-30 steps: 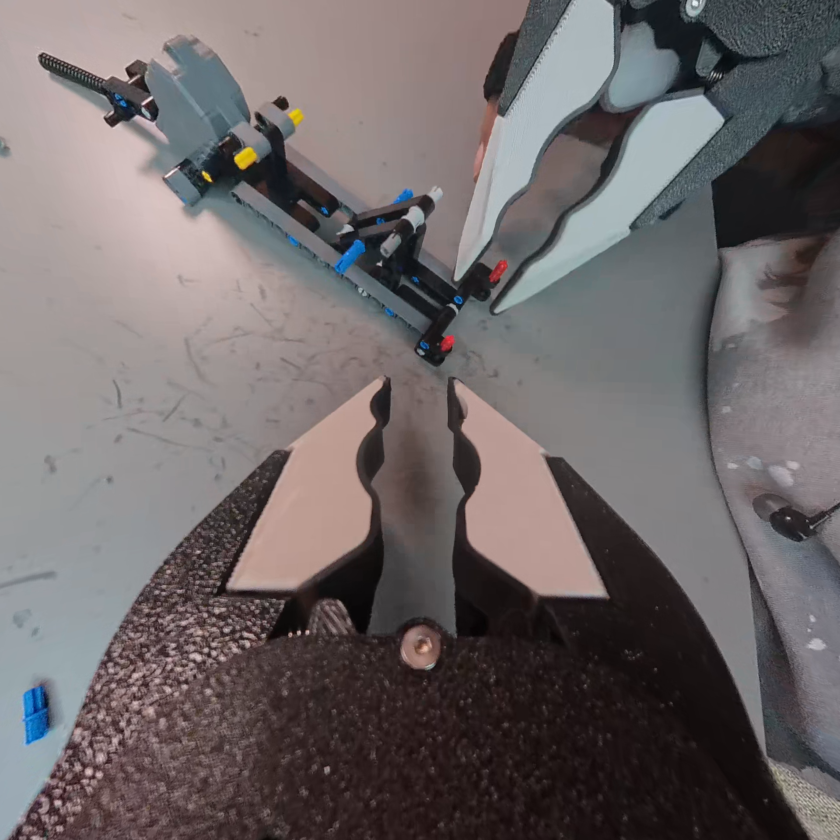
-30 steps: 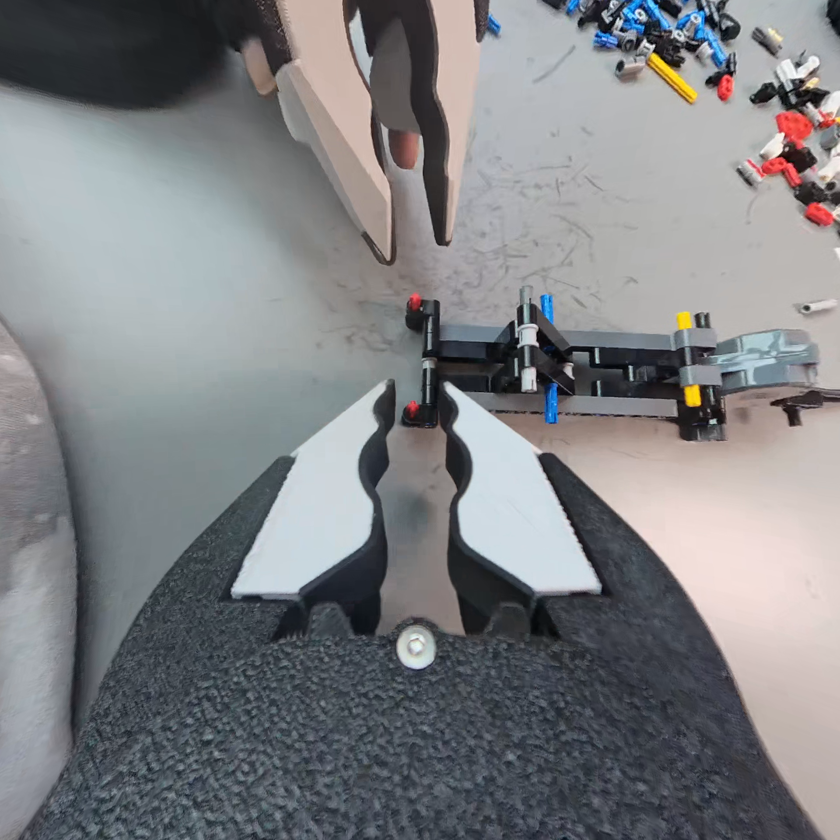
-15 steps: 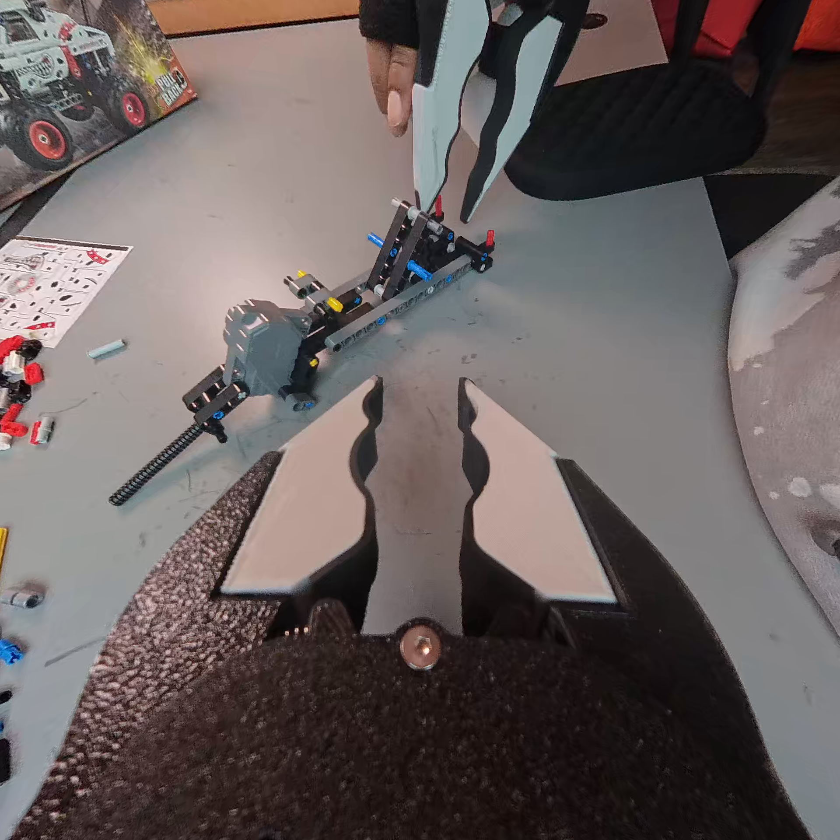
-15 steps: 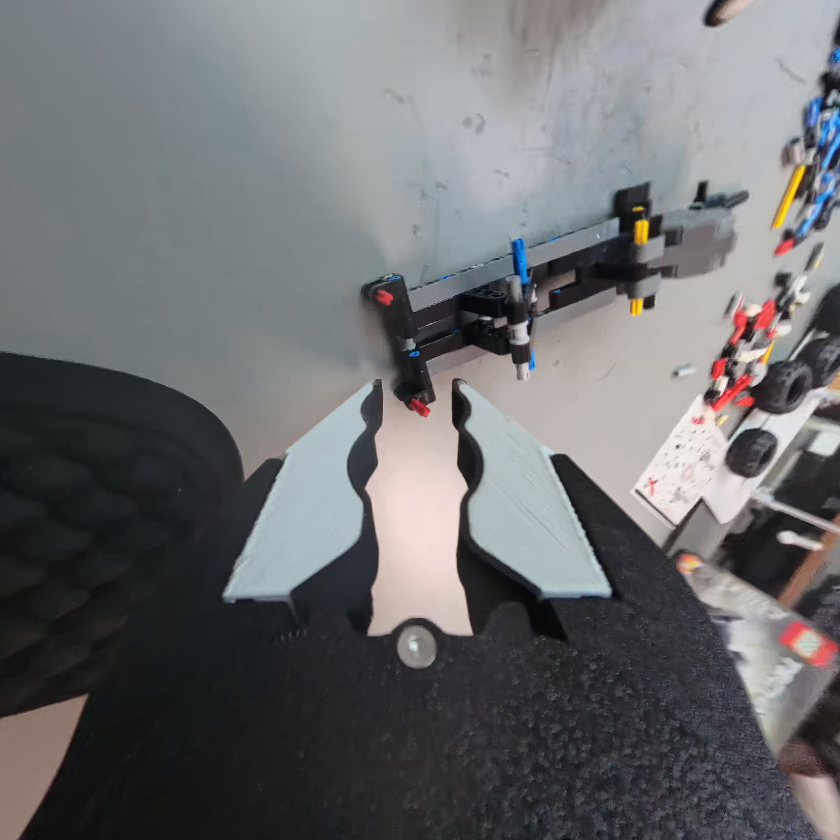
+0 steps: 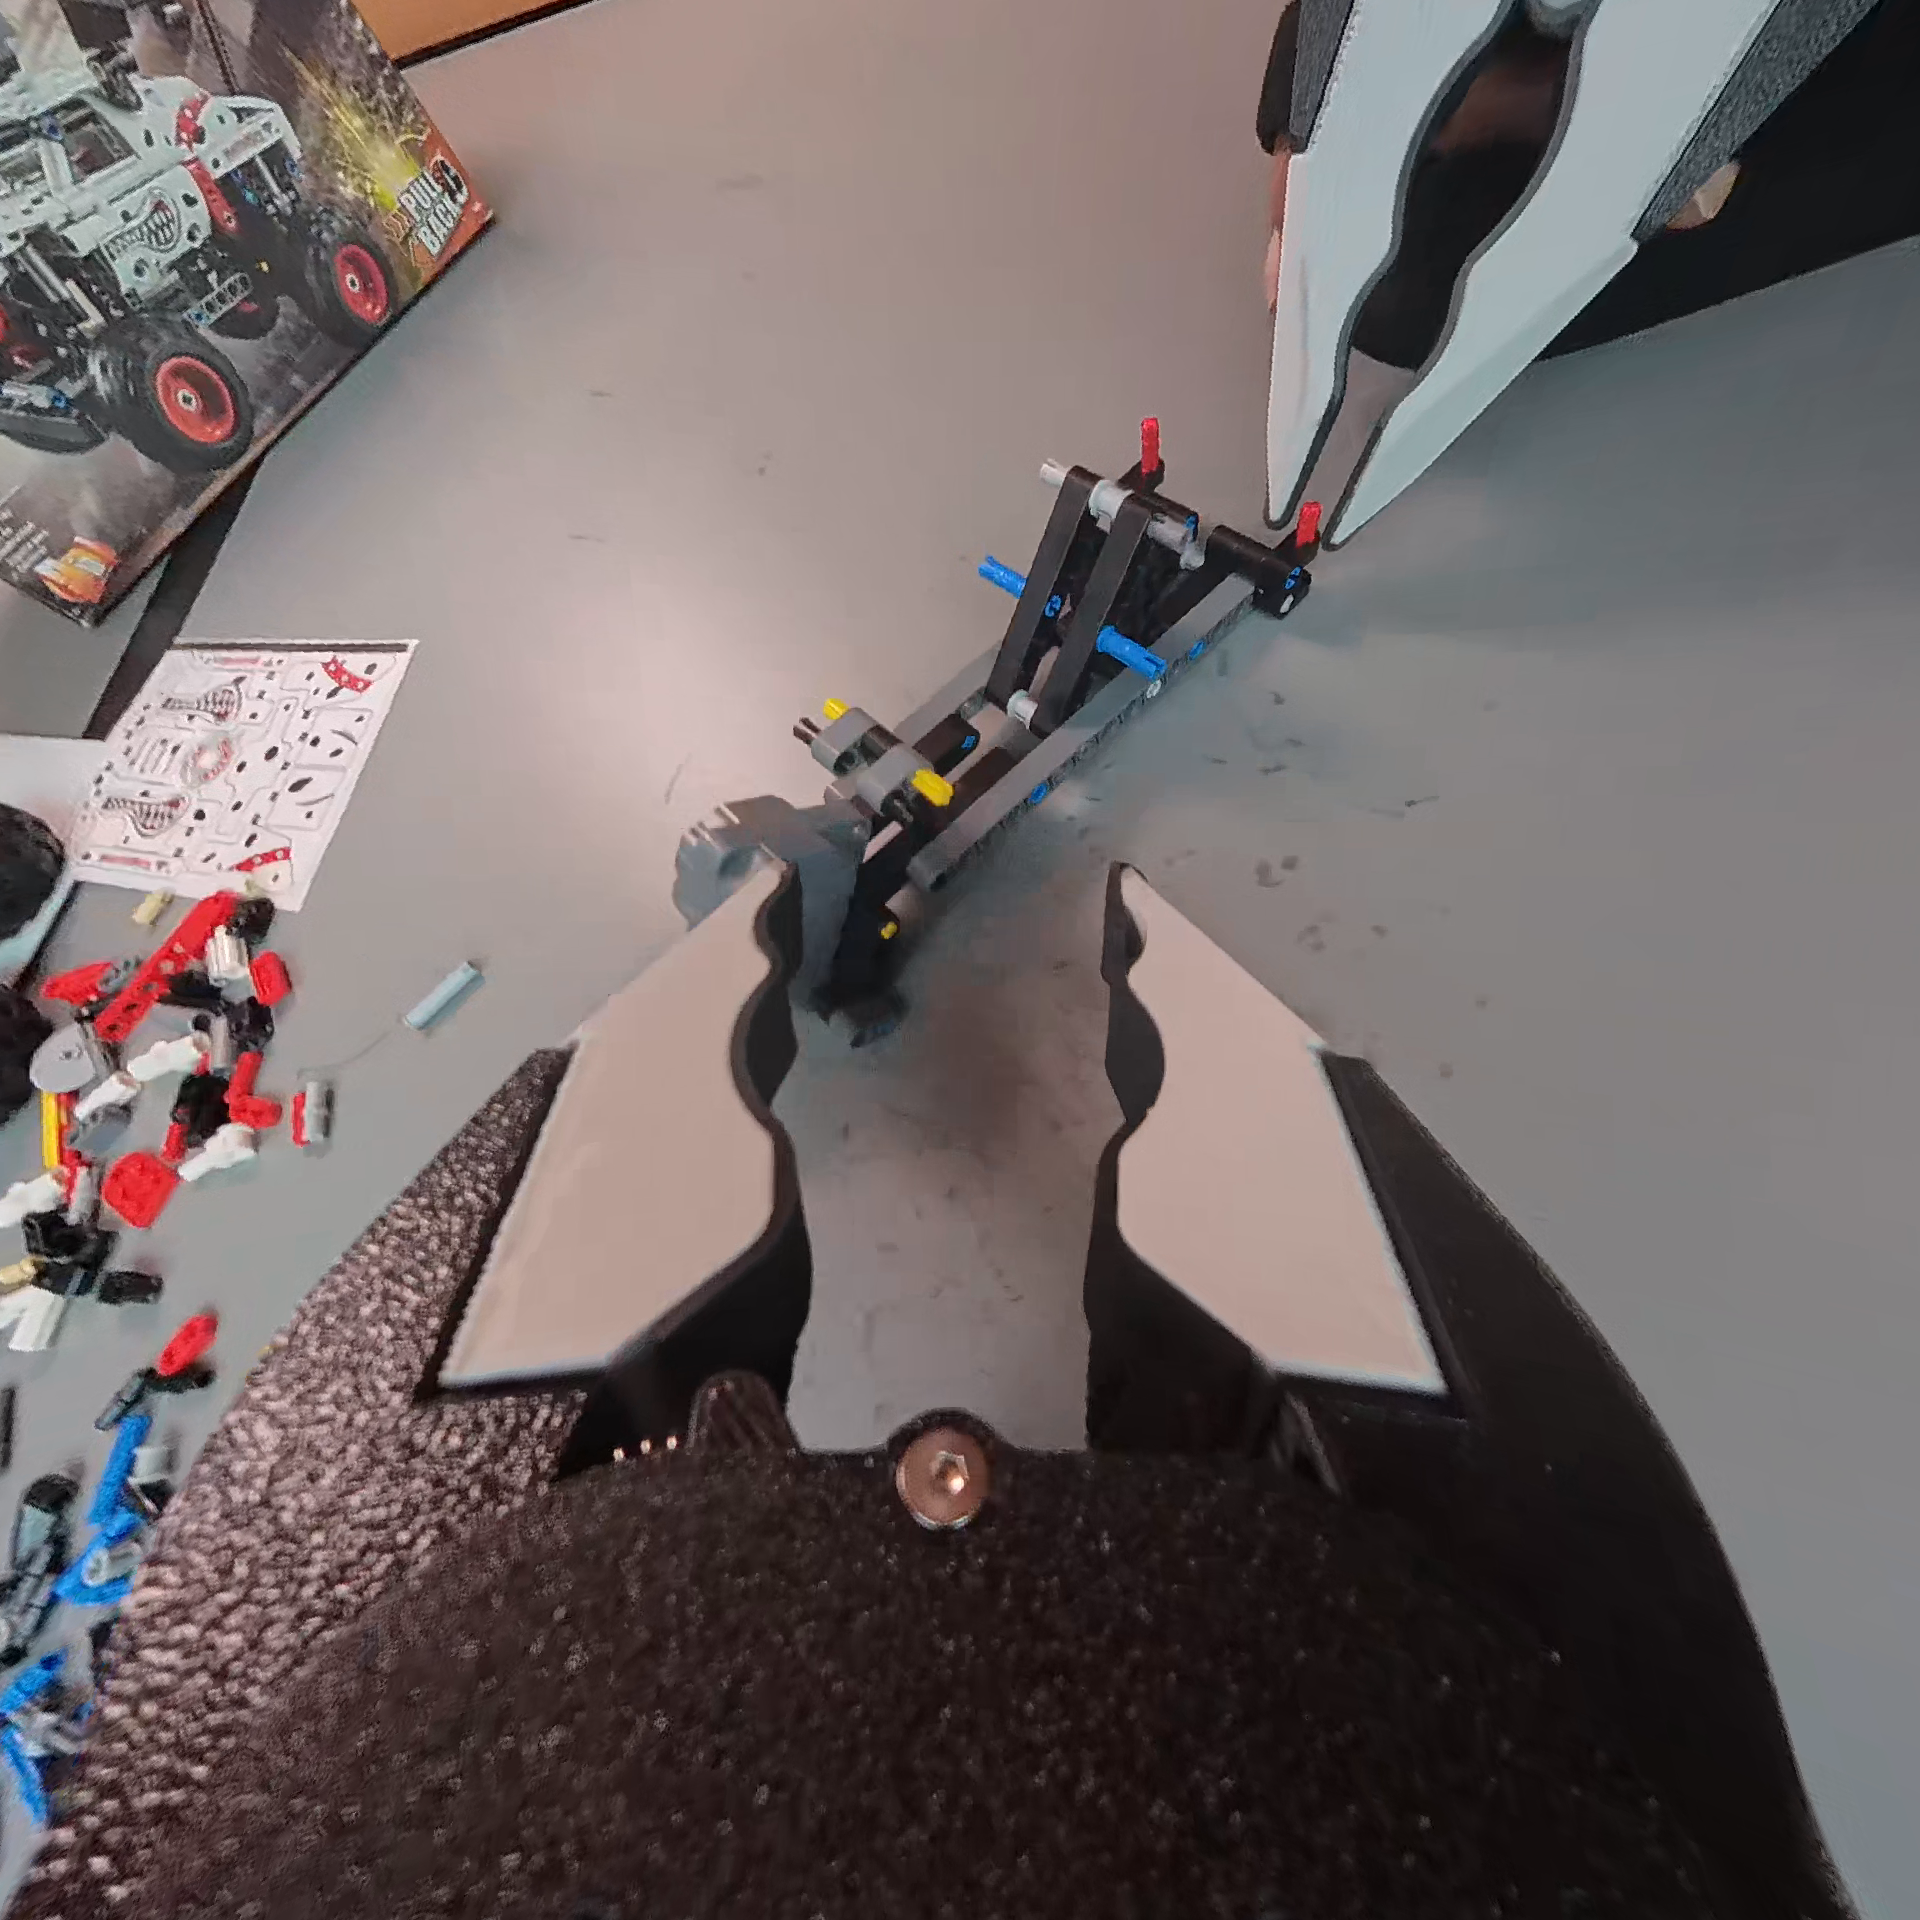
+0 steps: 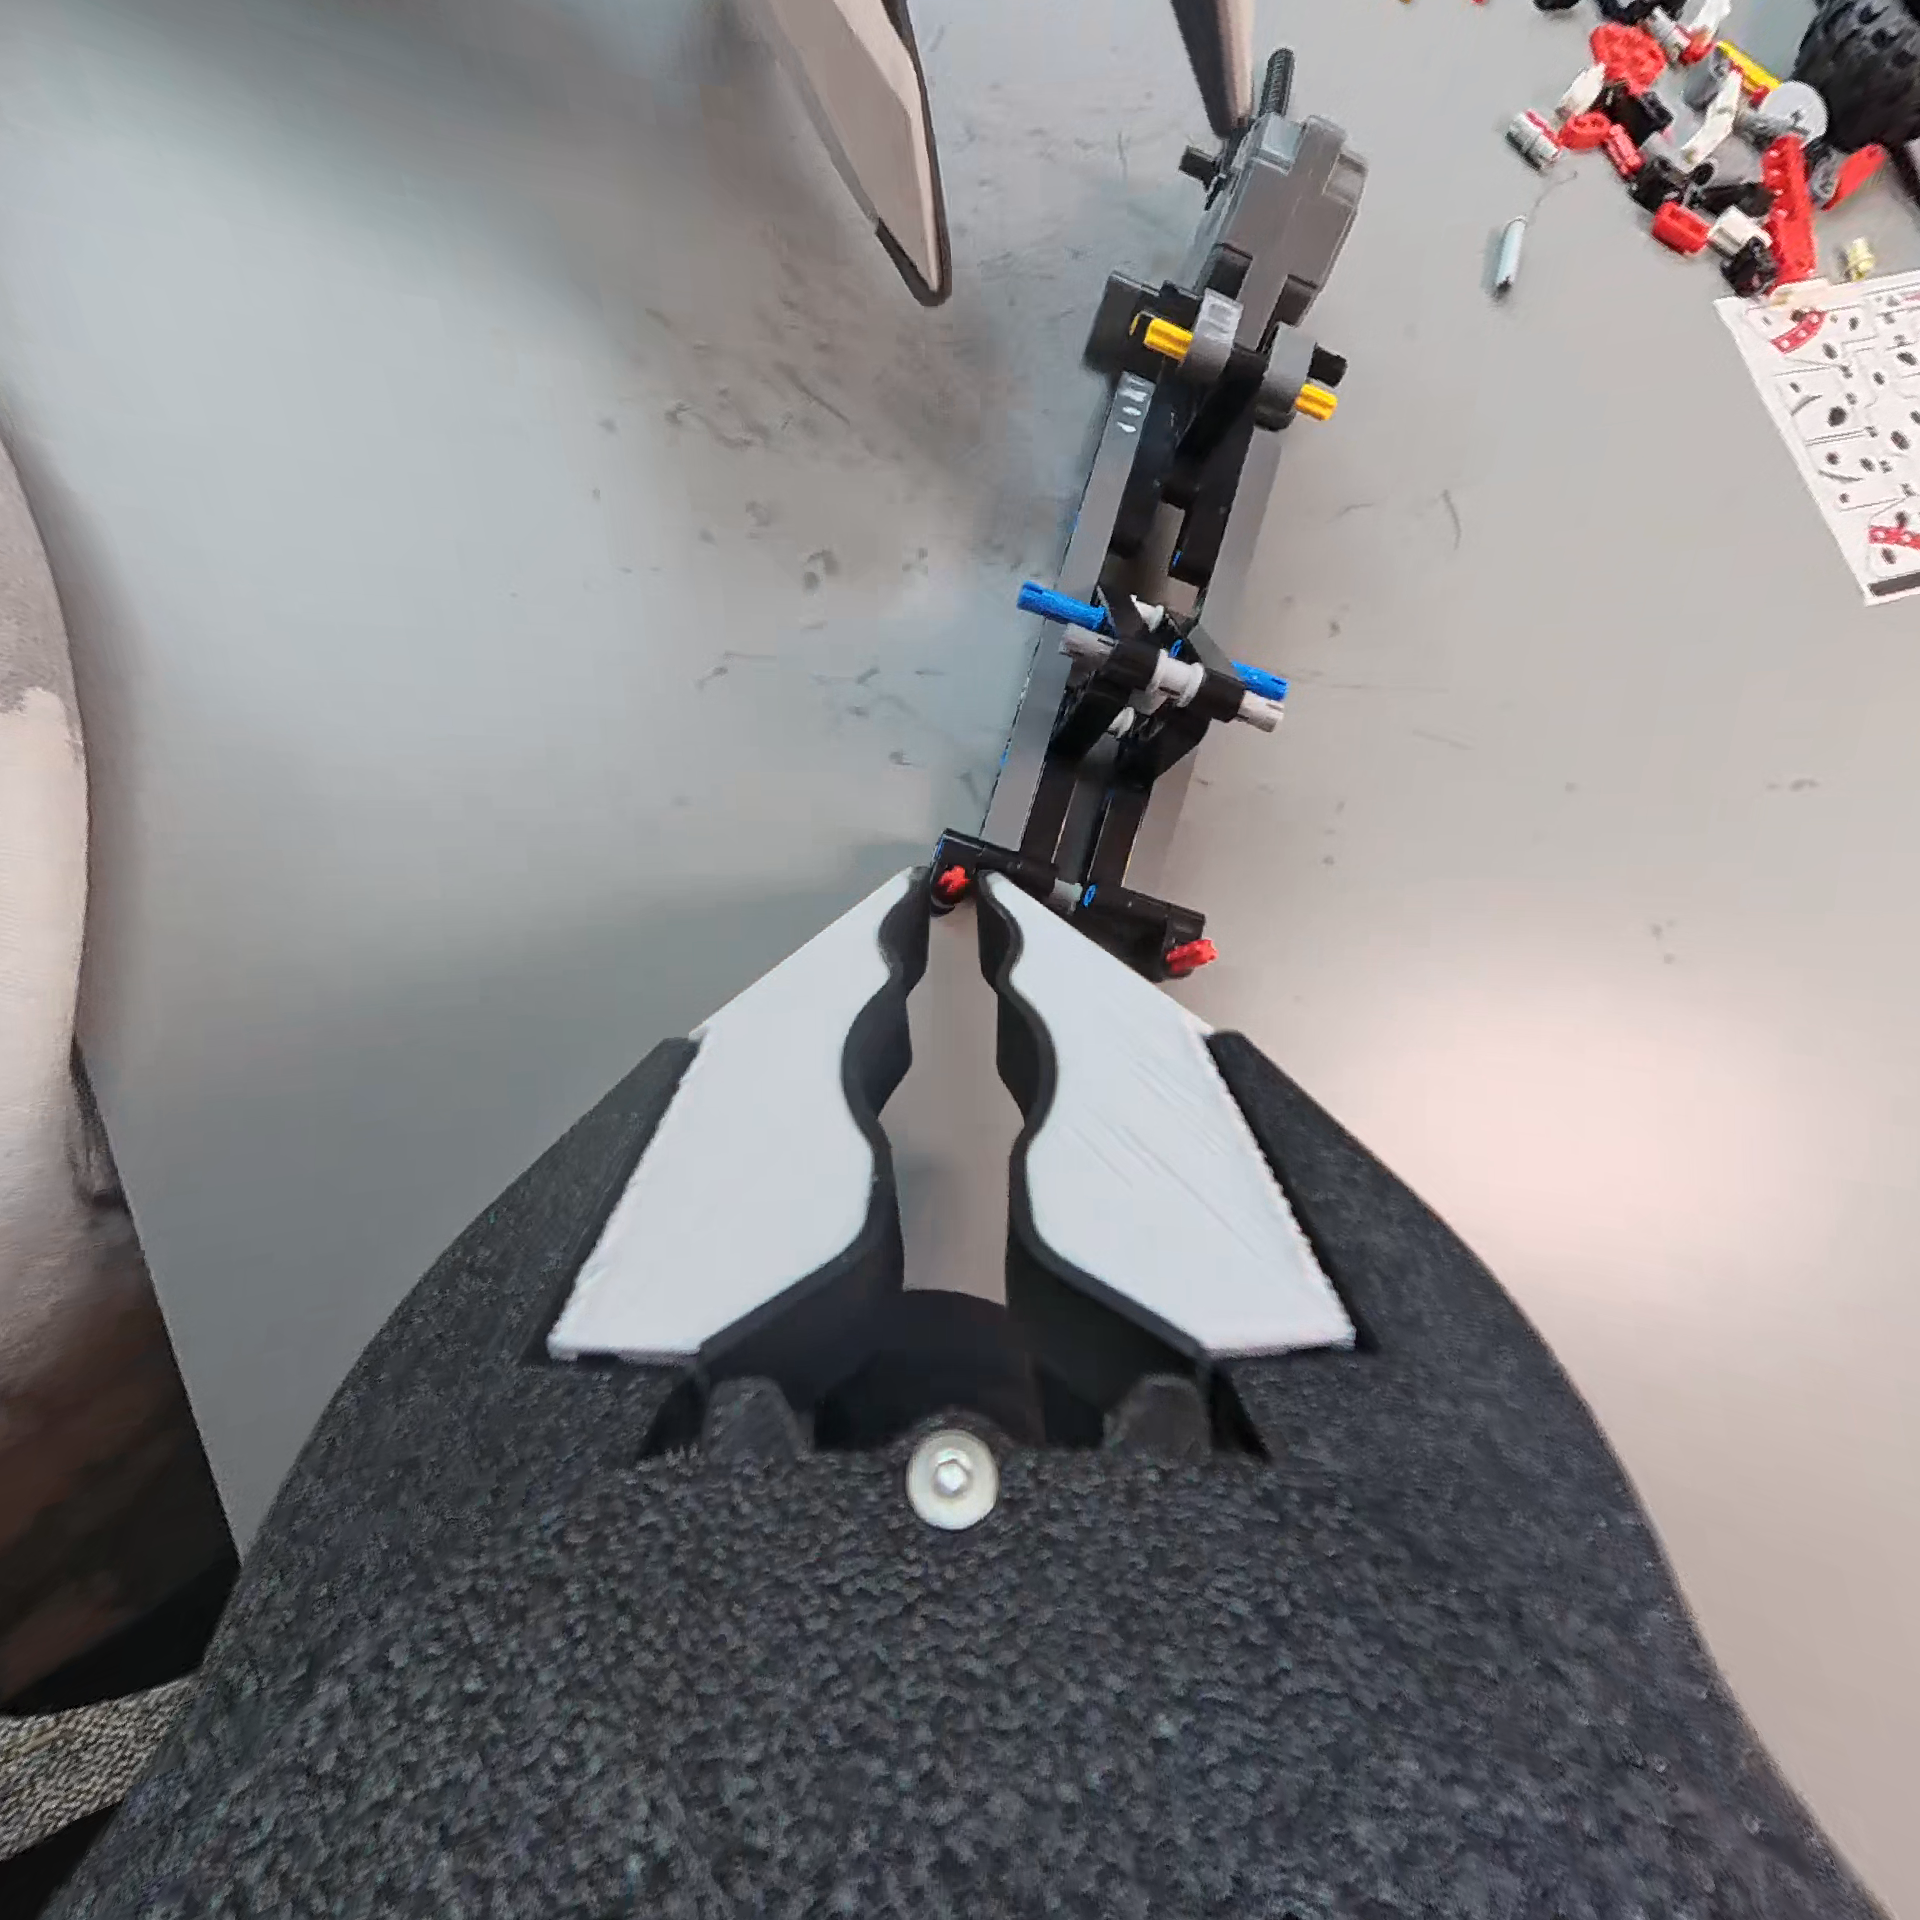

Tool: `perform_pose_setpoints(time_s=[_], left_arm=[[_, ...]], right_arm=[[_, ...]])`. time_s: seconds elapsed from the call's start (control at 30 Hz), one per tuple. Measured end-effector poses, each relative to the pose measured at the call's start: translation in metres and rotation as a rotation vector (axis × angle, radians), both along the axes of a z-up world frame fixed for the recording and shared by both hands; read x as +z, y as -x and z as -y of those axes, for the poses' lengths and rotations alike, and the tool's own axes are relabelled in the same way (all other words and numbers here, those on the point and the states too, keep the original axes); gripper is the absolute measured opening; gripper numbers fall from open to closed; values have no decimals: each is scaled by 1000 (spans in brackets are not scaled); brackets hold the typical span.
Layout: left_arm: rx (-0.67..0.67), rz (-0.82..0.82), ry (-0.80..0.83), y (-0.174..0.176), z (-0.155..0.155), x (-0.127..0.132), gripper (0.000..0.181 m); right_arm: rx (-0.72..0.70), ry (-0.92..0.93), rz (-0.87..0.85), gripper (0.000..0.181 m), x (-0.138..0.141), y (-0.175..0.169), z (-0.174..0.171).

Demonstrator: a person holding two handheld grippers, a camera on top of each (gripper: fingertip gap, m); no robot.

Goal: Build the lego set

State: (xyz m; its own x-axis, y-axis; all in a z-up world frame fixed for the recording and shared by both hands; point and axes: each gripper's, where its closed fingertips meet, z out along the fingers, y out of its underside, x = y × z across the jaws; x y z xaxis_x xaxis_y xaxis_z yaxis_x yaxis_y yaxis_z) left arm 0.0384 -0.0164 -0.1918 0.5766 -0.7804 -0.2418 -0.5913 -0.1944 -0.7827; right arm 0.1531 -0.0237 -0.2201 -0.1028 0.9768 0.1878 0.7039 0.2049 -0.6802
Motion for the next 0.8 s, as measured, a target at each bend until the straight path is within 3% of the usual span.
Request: perform_pose_setpoints(time_s=[0.27,0.43,0.67,0.8], left_arm=[[-205,-184,-19,-41,-25,-11,81],[-325,-240,-83,-75,-36,-1,76],[-502,-398,97,-98,-30,-30,77],[-527,-463,149,-103,-34,-39,64]], right_arm=[[109,60,49,4,1,-5,2],[194,36,74,4,1,-11,-3],[350,49,115,4,1,-23,-3],[374,43,129,4,2,-24,-3]])
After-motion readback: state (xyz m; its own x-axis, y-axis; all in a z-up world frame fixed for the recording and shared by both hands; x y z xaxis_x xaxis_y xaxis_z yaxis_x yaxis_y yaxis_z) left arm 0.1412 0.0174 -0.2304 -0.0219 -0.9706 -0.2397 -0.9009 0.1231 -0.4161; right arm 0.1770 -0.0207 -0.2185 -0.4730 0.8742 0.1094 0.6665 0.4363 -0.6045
